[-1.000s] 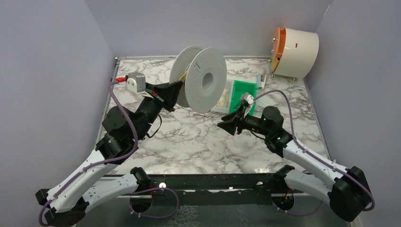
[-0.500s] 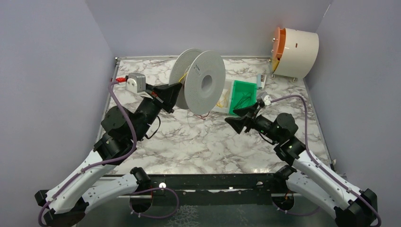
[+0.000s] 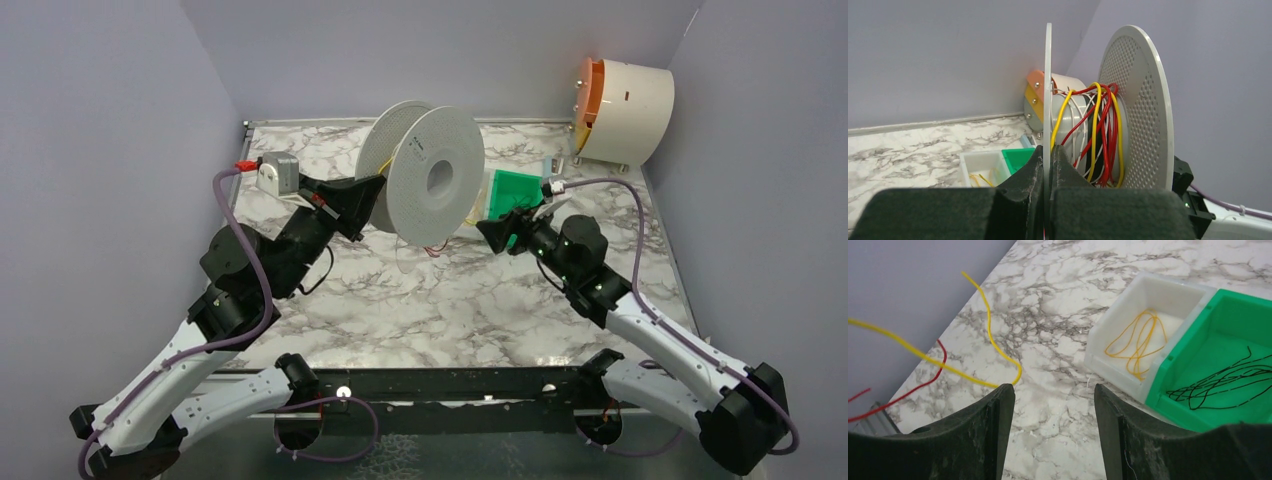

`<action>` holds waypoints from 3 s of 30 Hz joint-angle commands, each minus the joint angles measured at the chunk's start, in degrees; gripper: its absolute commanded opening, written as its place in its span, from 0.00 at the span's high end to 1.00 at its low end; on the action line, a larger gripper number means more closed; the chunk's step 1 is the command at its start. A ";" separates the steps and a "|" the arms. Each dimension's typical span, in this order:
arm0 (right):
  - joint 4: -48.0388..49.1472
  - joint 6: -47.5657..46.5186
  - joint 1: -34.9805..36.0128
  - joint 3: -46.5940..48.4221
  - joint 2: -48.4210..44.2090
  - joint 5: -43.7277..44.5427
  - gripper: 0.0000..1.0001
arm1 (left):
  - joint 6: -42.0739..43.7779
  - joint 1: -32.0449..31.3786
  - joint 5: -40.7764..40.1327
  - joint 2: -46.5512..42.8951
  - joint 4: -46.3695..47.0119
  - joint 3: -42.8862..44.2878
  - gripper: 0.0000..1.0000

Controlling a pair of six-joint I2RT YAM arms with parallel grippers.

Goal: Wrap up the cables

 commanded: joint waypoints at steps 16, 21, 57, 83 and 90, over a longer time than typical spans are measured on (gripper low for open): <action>-3.03 -1.78 -0.38 16.85 17.71 -11.40 0.39 | -0.62 -0.03 9.72 -0.53 -0.33 4.42 1.00; -1.57 -2.85 -0.38 17.62 21.33 -21.79 0.42 | -0.93 -0.01 11.80 0.43 -0.66 5.07 1.00; -1.56 -6.03 -0.43 22.85 31.83 -34.53 0.68 | -0.78 0.04 15.00 0.90 -2.37 7.06 1.00; 3.05 6.10 4.27 -7.73 11.56 9.19 0.99 | -1.09 0.00 -22.34 4.23 12.19 -2.66 1.00; -3.44 5.94 15.80 -9.58 -1.33 25.74 0.99 | -0.36 0.01 -31.15 9.60 13.63 -2.61 1.00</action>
